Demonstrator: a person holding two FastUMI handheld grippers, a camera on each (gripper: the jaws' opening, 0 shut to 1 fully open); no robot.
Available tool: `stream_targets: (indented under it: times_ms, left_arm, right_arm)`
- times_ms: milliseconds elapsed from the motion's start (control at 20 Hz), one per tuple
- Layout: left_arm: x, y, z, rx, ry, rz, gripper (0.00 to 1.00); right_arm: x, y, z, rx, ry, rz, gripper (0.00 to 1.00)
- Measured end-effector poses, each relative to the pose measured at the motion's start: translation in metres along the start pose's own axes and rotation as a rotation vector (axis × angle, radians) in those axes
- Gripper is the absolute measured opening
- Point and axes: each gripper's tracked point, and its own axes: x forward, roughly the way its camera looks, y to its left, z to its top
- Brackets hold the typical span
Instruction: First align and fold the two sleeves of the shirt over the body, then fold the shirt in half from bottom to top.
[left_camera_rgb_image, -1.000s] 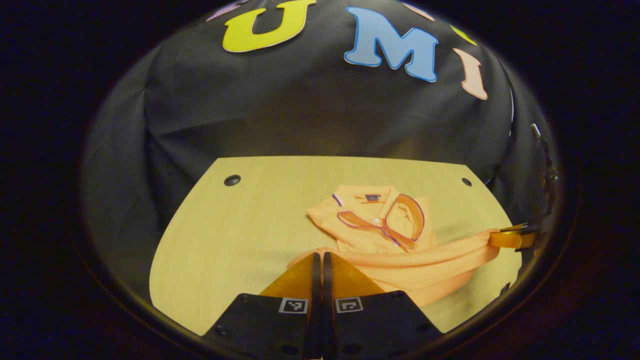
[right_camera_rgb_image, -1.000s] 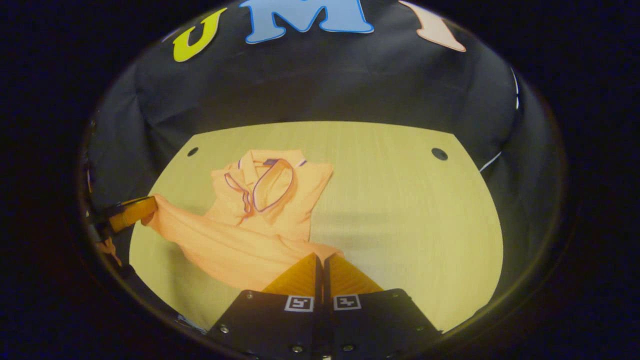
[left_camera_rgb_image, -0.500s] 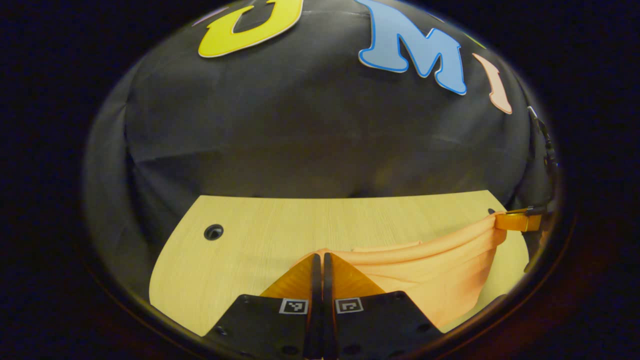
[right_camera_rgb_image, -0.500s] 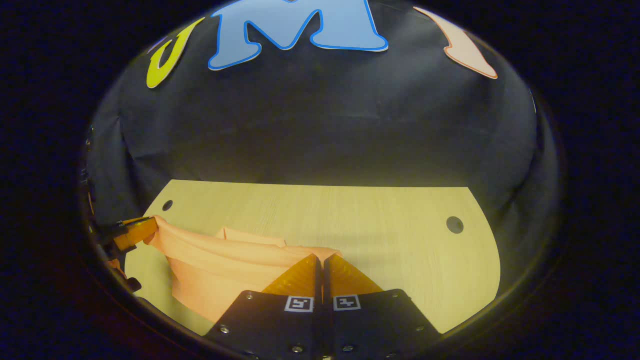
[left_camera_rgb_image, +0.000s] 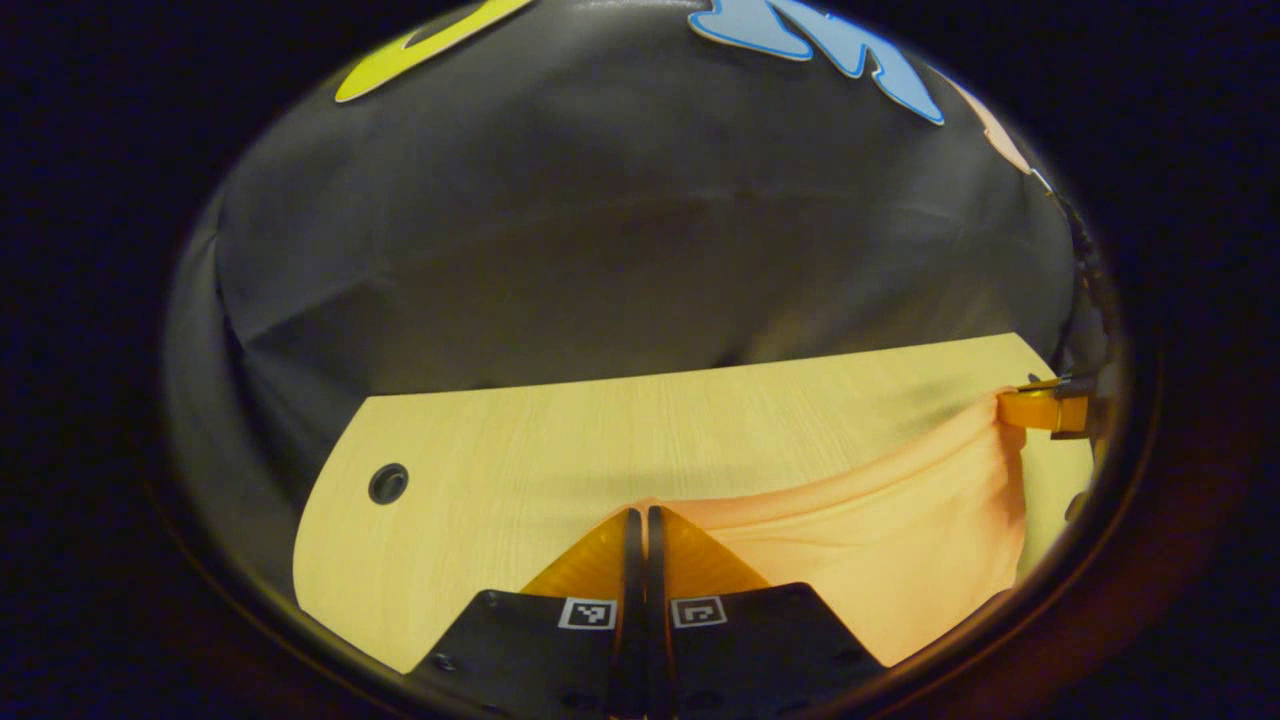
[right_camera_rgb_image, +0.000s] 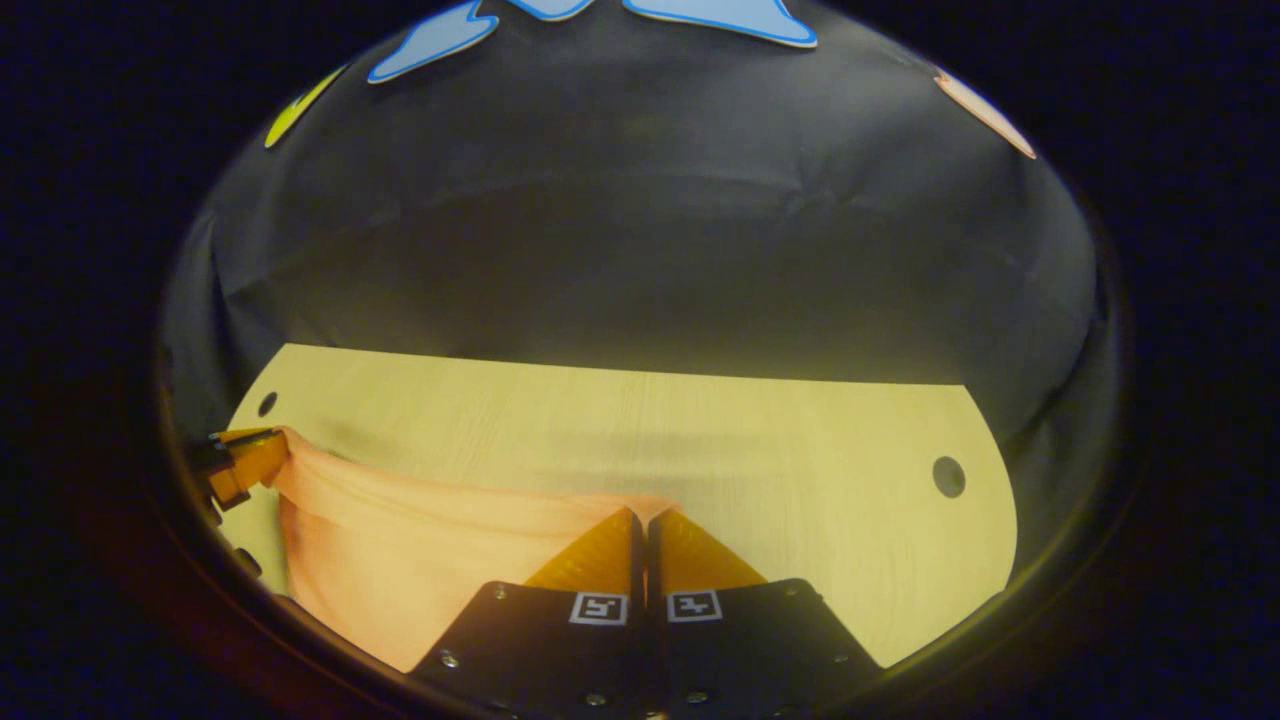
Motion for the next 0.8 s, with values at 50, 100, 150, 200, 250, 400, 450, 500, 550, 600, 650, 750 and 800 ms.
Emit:
stream_targets:
  times_ms: [50,100,150,200,250,400,450,500,550,600,650,750,800]
  left_arm:
    - [0.005,-0.001,-0.003,0.009,0.001,-0.001,0.05]
    - [0.004,-0.006,-0.001,0.016,-0.001,-0.011,0.06]
    - [0.004,-0.012,0.001,0.016,-0.004,-0.029,0.06]
    - [0.003,-0.02,0.001,0.01,0.002,-0.059,0.13]
    - [0.002,-0.023,0.001,0.008,0.004,-0.075,0.18]
    - [-0.002,-0.024,0.004,0.008,-0.014,-0.095,0.96]
    - [-0.006,-0.026,0.005,0.01,-0.017,-0.104,0.99]
    - [-0.011,-0.028,0.009,0.016,-0.026,-0.11,0.95]
    - [-0.015,-0.028,0.013,0.023,-0.038,-0.112,0.92]
    - [-0.022,-0.029,0.017,0.032,-0.049,-0.111,0.95]
    - [-0.032,-0.032,0.022,0.034,-0.063,-0.114,0.97]
    - [-0.056,-0.035,0.033,0.034,-0.096,-0.127,1.0]
    - [-0.069,-0.034,0.037,0.034,-0.114,-0.131,0.92]
  right_arm:
    - [0.002,0.004,-0.001,-0.013,0.004,-0.002,0.0]
    - [0.004,0.003,-0.002,-0.022,0.003,-0.005,0.0]
    - [0.005,0.005,-0.004,-0.024,0.009,-0.007,0.0]
    - [0.004,0.007,-0.006,-0.017,0.008,0.004,0.0]
    - [0.005,0.008,-0.006,-0.002,0.003,0.009,0.06]
    - [-0.005,0.005,-0.002,0.03,-0.019,0.009,0.28]
    - [-0.009,0.002,0.0,0.031,-0.026,0.005,0.37]
    - [-0.011,0.001,0.001,0.029,-0.037,0.012,0.38]
    - [-0.016,-0.002,0.002,0.02,-0.047,0.005,0.55]
    - [-0.022,-0.002,0.002,0.009,-0.056,-0.003,0.58]
    - [-0.028,-0.001,0.003,0.001,-0.071,-0.002,0.58]
    - [-0.045,0.002,0.006,-0.013,-0.096,-0.004,0.58]
    - [-0.05,0.002,0.008,-0.015,-0.108,-0.001,0.58]
